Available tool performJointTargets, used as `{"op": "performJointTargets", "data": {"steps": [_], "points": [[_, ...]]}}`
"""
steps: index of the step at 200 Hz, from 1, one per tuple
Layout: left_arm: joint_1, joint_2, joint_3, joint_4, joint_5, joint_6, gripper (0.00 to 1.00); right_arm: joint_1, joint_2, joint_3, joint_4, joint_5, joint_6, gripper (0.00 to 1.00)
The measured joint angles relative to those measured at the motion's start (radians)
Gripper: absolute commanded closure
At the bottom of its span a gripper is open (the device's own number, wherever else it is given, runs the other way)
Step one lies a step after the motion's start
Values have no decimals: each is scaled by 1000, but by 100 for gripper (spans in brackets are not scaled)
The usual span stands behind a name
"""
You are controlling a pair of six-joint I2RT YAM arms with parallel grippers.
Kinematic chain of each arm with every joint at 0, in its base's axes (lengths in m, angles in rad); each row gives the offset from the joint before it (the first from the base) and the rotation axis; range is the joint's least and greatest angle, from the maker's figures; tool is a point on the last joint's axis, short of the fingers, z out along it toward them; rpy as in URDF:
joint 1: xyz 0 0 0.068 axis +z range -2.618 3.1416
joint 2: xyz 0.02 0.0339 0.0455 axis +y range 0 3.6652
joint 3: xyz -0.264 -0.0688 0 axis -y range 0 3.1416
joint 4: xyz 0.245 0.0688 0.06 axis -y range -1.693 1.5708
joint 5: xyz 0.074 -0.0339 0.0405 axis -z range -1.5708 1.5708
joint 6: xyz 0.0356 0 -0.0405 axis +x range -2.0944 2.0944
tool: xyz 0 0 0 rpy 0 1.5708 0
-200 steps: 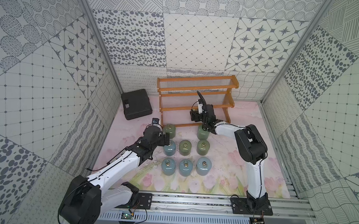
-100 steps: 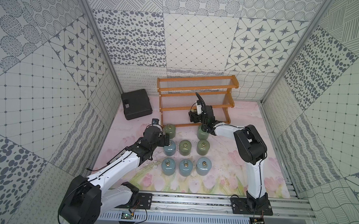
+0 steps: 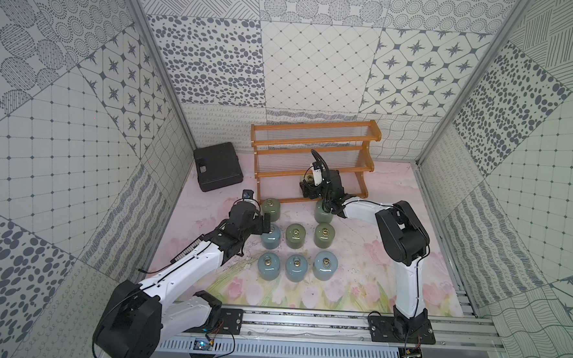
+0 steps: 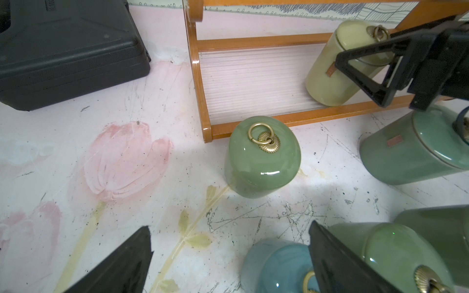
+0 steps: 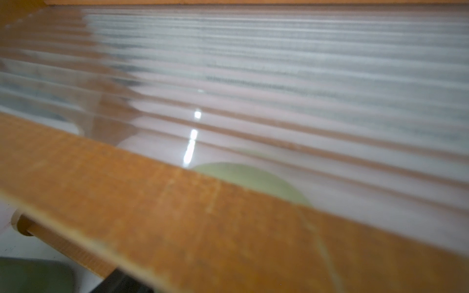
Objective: Remove the tea canisters from the shelf
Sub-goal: Pick up the tea canister from the shelf, then place the tea canister at the center of the board.
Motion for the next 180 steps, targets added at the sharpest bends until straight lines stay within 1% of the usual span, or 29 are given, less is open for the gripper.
{"op": "performJointTargets", "data": {"steps": [99,180], "points": [[0,0,0,-5,4,-12,0,5,-71,-66,-18,-21,-14,25],[0,-10,0,-11,4,-16,0,18,-76,-68,-18,-28,-11,26]]}}
